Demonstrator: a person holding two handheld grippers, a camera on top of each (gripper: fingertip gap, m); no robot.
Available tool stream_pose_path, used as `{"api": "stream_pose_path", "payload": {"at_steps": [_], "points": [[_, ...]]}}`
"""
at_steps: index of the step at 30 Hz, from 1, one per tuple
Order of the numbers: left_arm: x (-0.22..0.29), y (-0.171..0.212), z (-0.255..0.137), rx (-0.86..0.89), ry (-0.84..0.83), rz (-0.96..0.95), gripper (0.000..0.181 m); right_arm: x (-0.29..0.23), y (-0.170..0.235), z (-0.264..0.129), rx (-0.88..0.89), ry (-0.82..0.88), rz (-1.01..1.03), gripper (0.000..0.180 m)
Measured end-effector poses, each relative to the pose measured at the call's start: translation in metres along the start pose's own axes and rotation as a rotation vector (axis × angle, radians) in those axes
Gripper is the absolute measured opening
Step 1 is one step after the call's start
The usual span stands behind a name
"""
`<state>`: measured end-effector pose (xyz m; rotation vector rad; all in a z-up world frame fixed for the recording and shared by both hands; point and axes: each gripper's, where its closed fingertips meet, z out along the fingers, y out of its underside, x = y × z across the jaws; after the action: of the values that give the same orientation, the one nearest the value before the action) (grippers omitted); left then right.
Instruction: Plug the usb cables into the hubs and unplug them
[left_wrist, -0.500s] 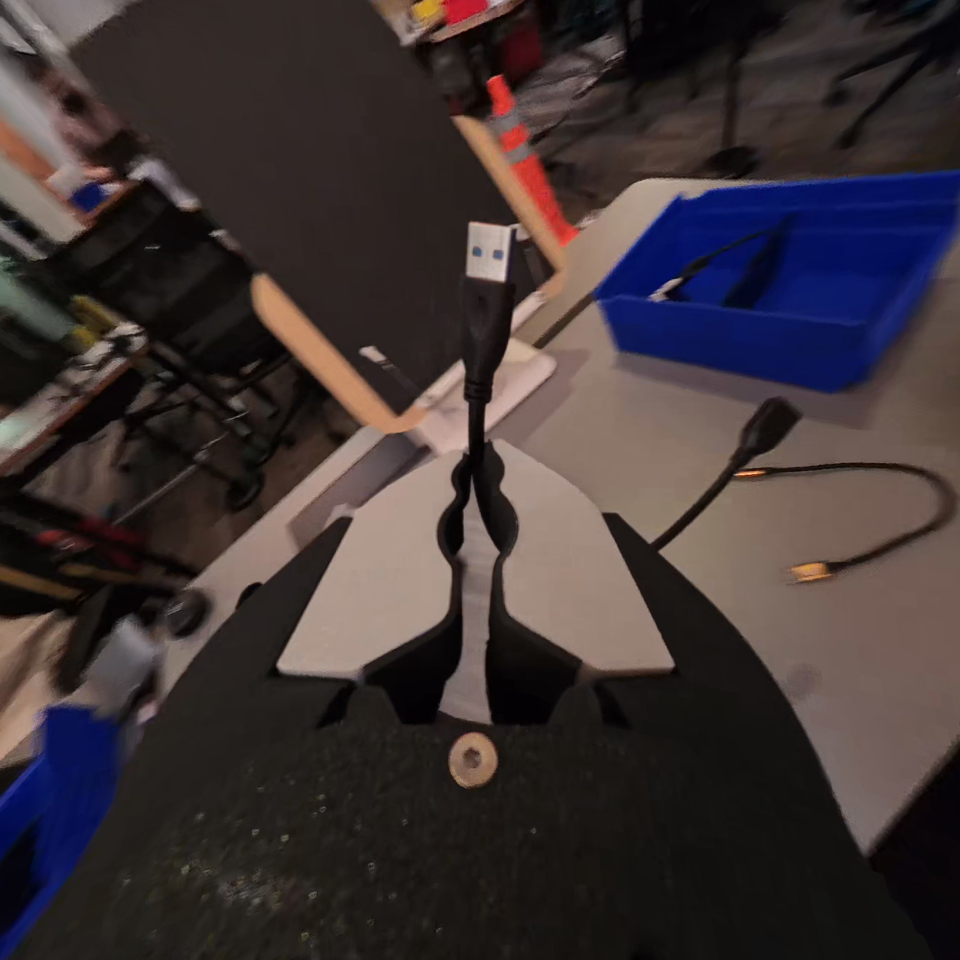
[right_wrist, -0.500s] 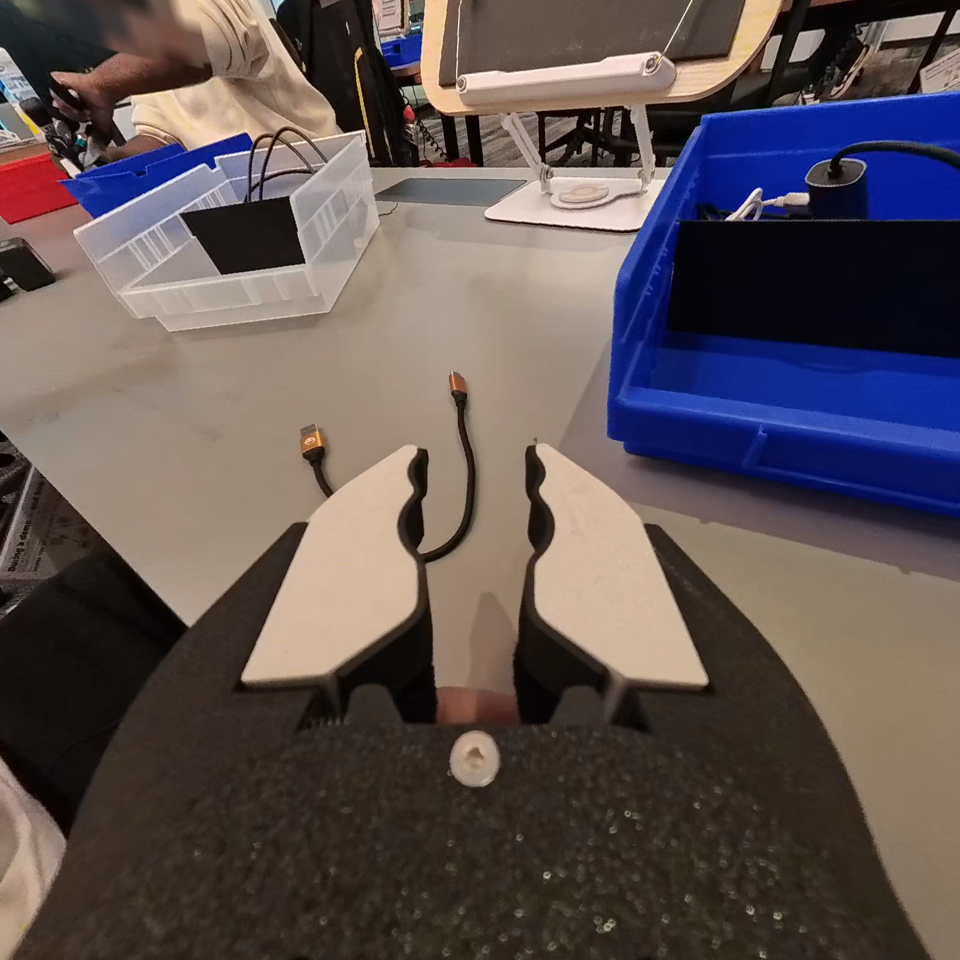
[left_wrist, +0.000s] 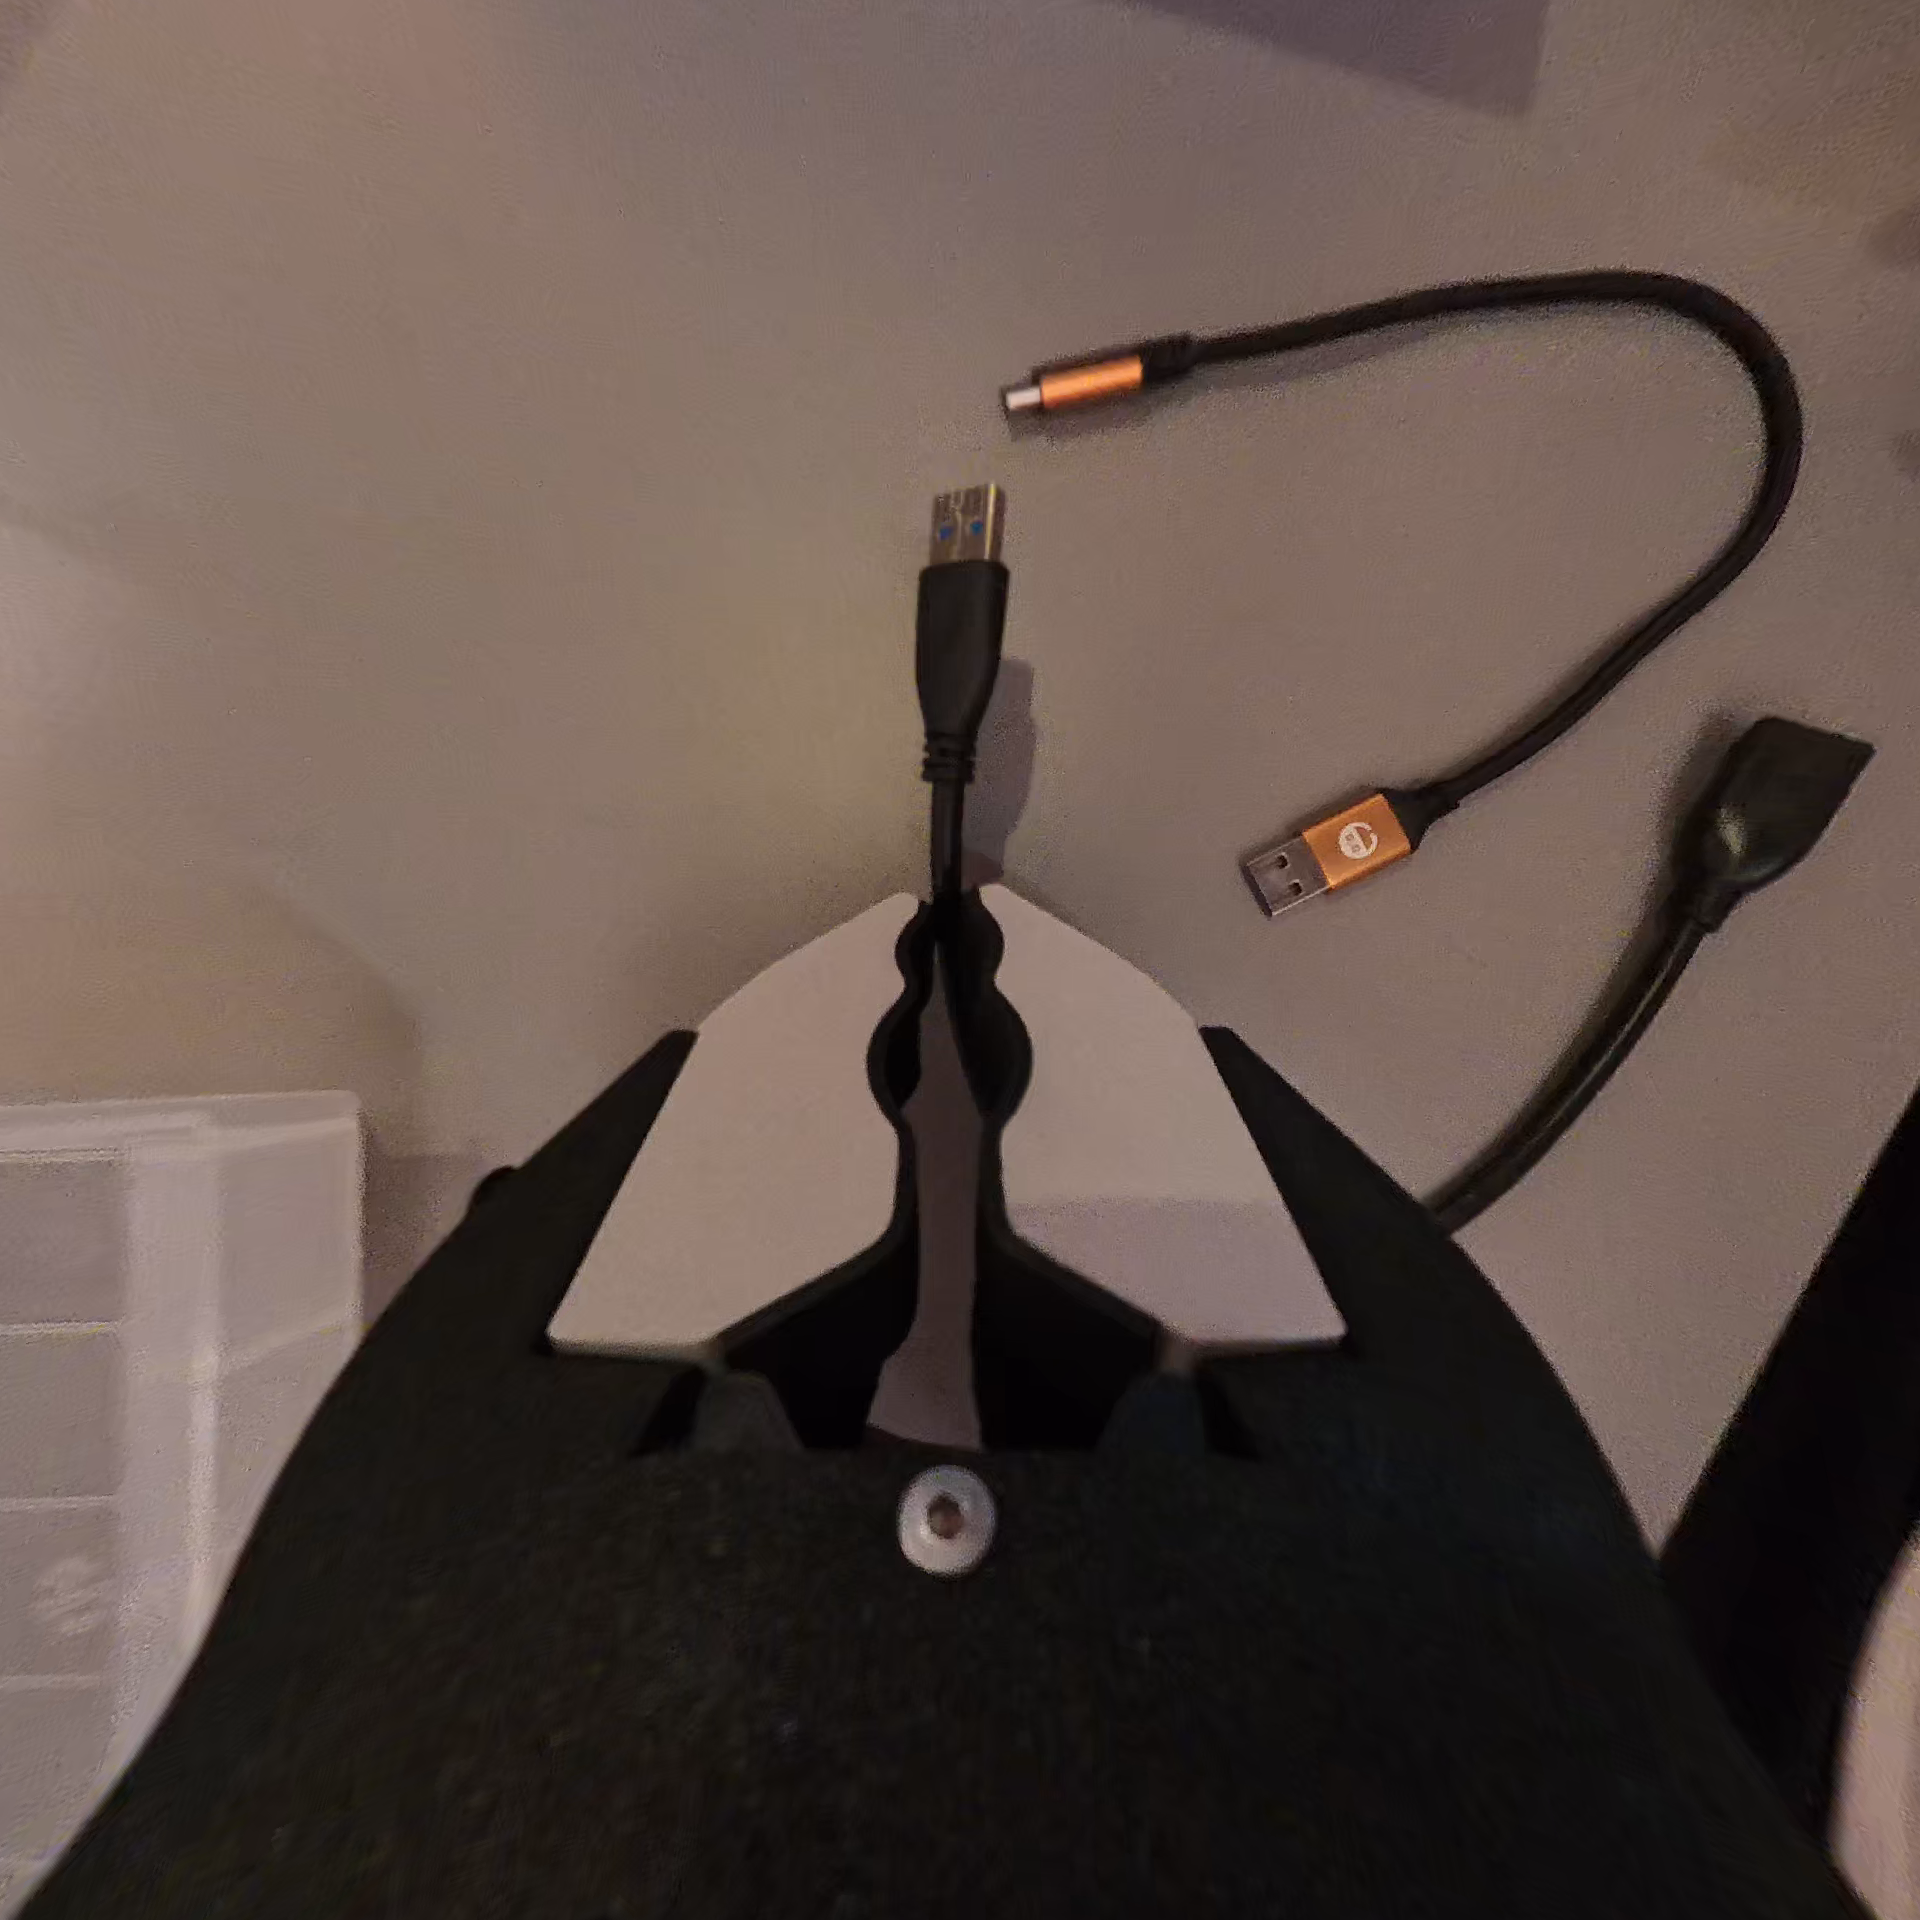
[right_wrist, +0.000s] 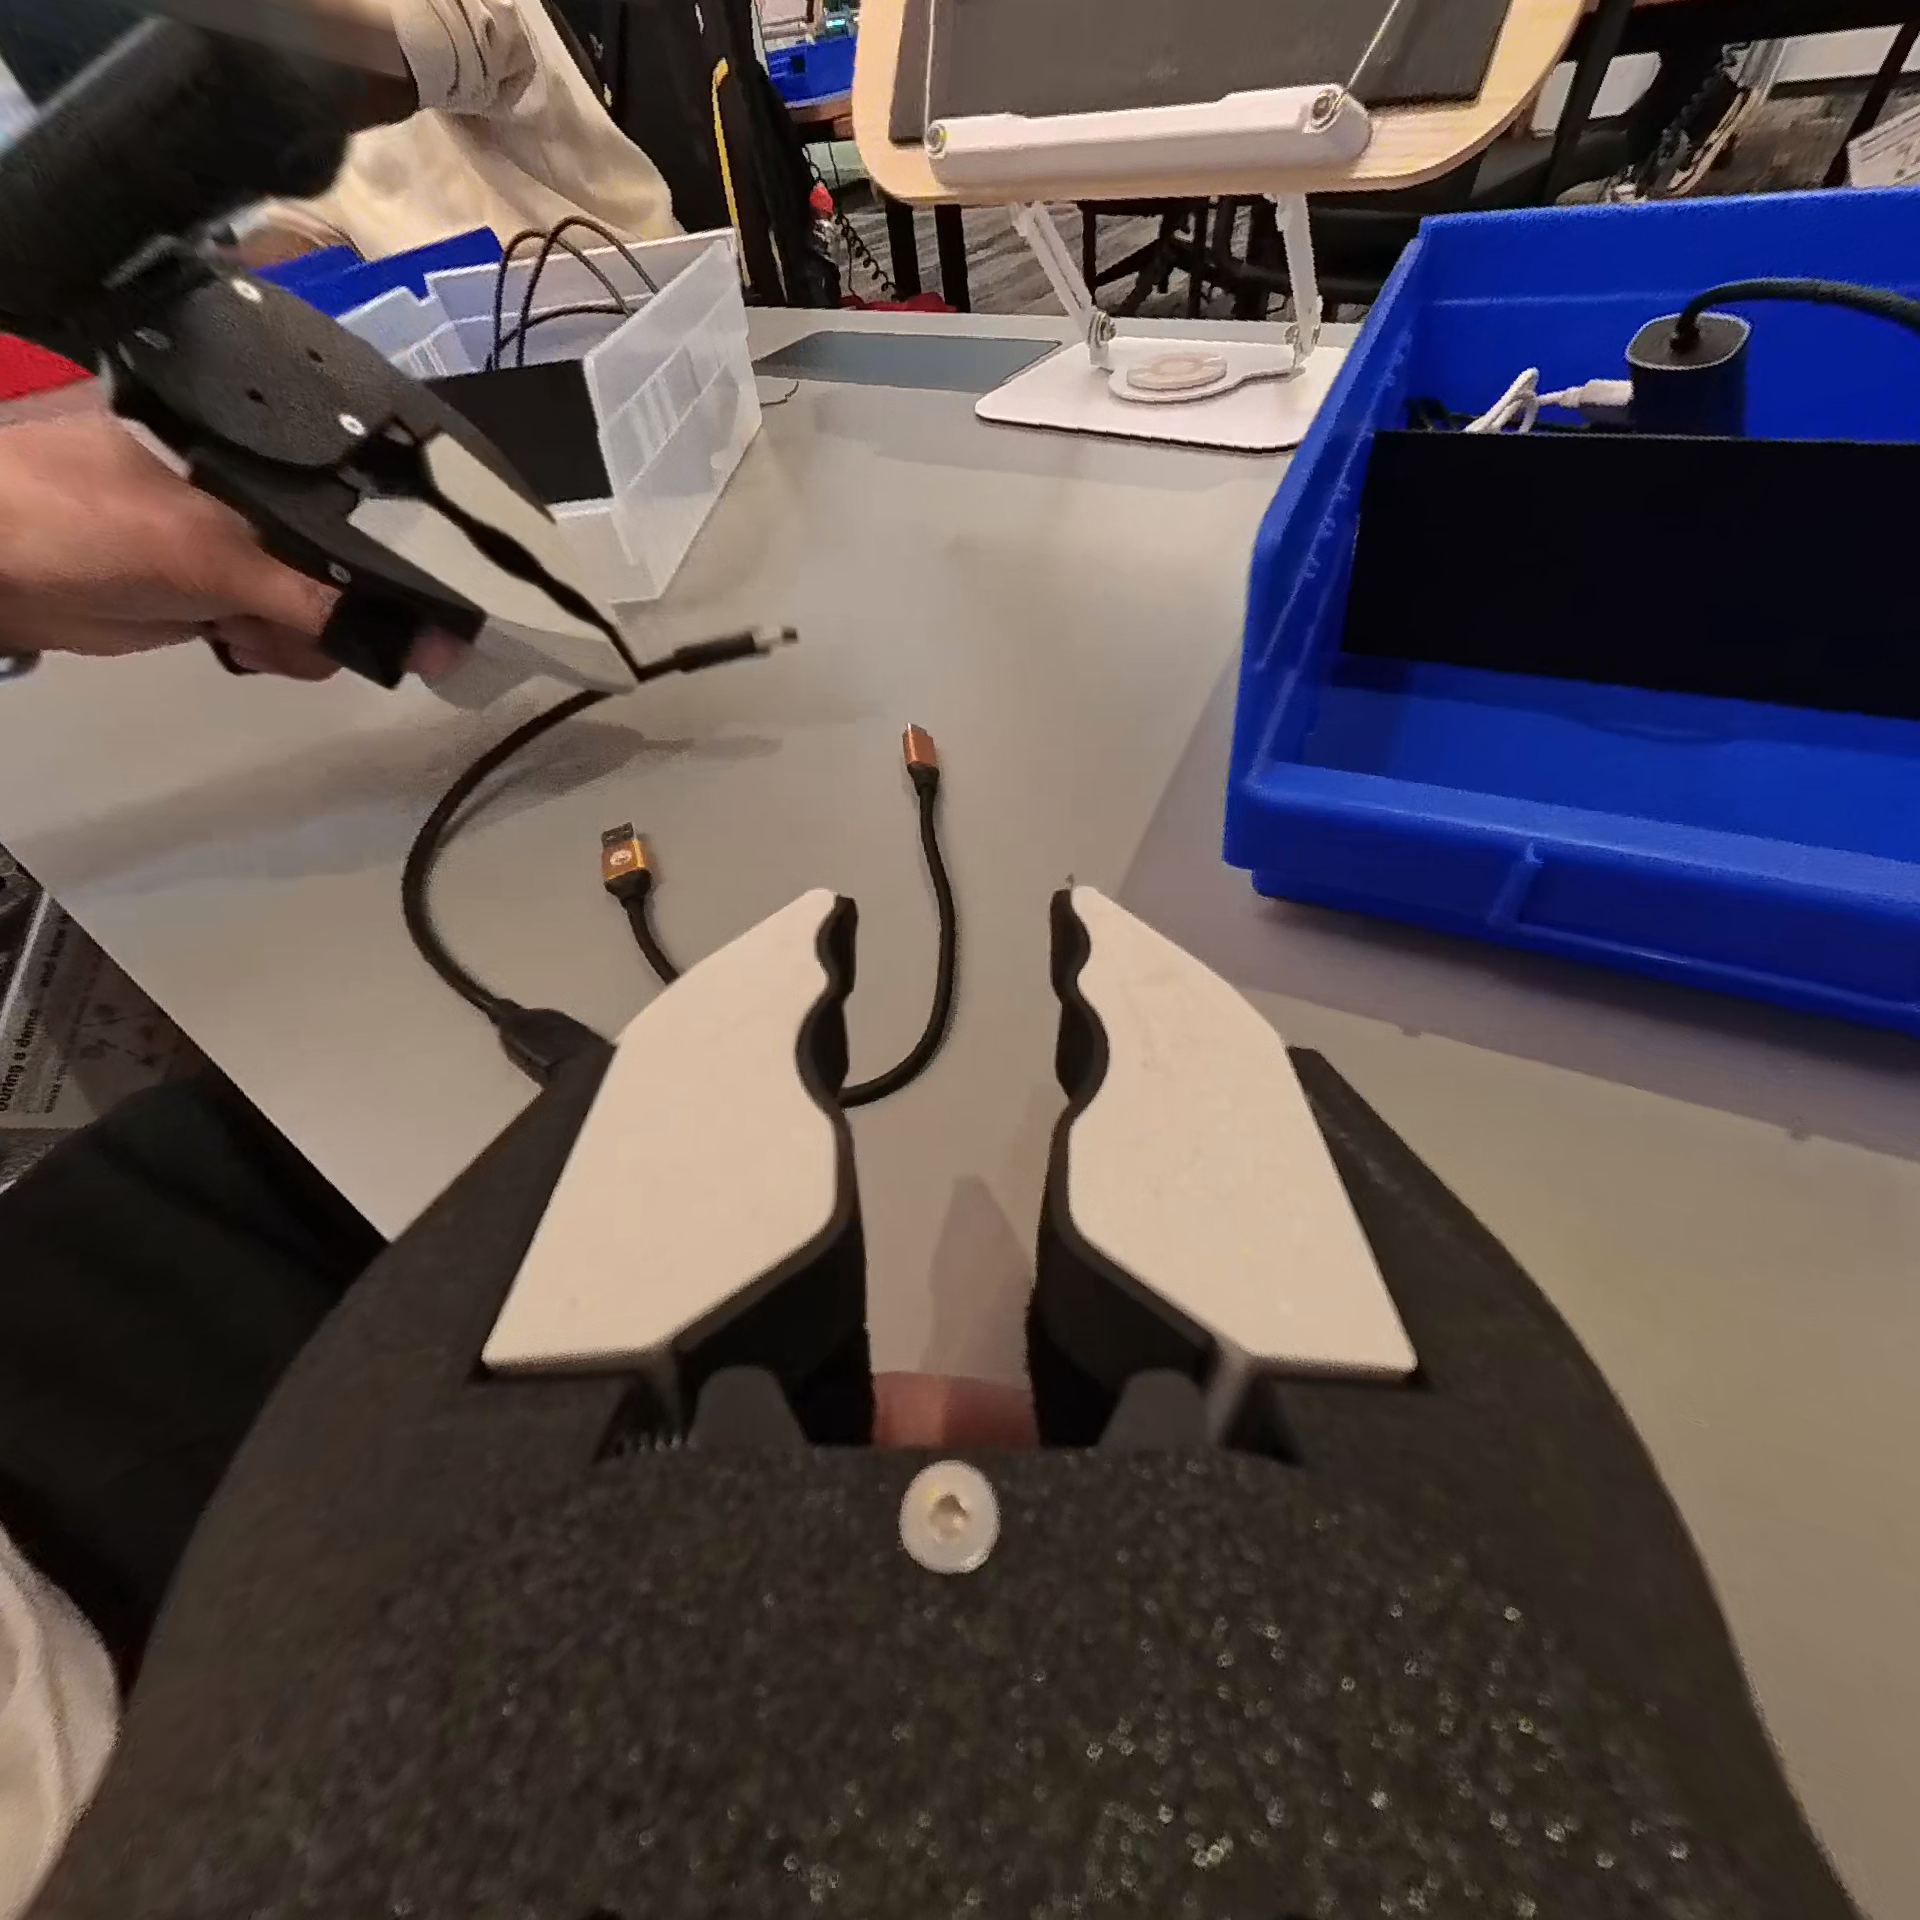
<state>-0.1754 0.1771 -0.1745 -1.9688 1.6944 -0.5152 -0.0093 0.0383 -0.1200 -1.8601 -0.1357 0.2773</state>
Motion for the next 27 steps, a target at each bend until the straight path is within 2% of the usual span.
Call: {"api": "stream_pose_path", "payload": {"at_steps": [1, 3, 4, 5, 7, 11, 13, 15, 19, 20, 21, 25, 27], "points": [[0.0, 0.003, 0.003, -0.012, 0.008, -0.04, 0.005, 0.001, 0.0, 0.0, -0.002, 0.008, -0.014, 0.036], [0.0, 0.0, -0.008, 0.024, -0.018, -0.131, 0.026, 0.003, 0.002, 0.0, -0.01, 0.022, -0.032, 0.036], [0.0, -0.002, -0.021, 0.066, -0.038, -0.161, 0.031, 0.004, 0.003, 0.0, -0.016, 0.024, -0.032, 0.036], [-0.005, -0.003, -0.038, 0.12, -0.097, -0.192, 0.033, 0.004, 0.003, 0.0, -0.019, 0.023, -0.029, 0.036], [-0.037, 0.008, -0.086, 0.236, -0.322, -0.284, 0.038, 0.005, 0.003, -0.001, -0.013, 0.026, -0.024, 0.036], [-0.107, 0.092, -0.197, 0.468, -0.805, -0.637, 0.044, 0.004, 0.003, -0.001, -0.012, 0.022, -0.024, 0.036], [-0.119, 0.133, -0.215, 0.486, -0.87, -0.758, 0.048, 0.001, 0.004, 0.001, -0.017, 0.014, -0.02, 0.036], [-0.127, 0.155, -0.206, 0.476, -0.82, -0.84, 0.062, -0.001, 0.003, 0.004, -0.02, 0.009, -0.022, 0.035], [-0.142, 0.158, -0.165, 0.382, -0.688, -0.817, 0.057, -0.006, 0.005, 0.009, -0.037, -0.015, -0.011, 0.035], [-0.148, 0.157, -0.158, 0.35, -0.685, -0.792, 0.047, -0.006, 0.004, 0.008, -0.037, -0.015, -0.012, 0.035], [-0.152, 0.159, -0.154, 0.314, -0.696, -0.777, 0.027, -0.006, 0.004, 0.008, -0.032, -0.013, -0.013, 0.035], [-0.171, 0.187, -0.174, 0.234, -0.828, -0.799, 0.005, -0.003, 0.004, 0.005, -0.028, 0.0, -0.015, 0.035], [-0.183, 0.206, -0.188, 0.29, -0.795, -0.872, 0.002, -0.002, 0.004, 0.004, -0.023, 0.005, -0.012, 0.035]]}}
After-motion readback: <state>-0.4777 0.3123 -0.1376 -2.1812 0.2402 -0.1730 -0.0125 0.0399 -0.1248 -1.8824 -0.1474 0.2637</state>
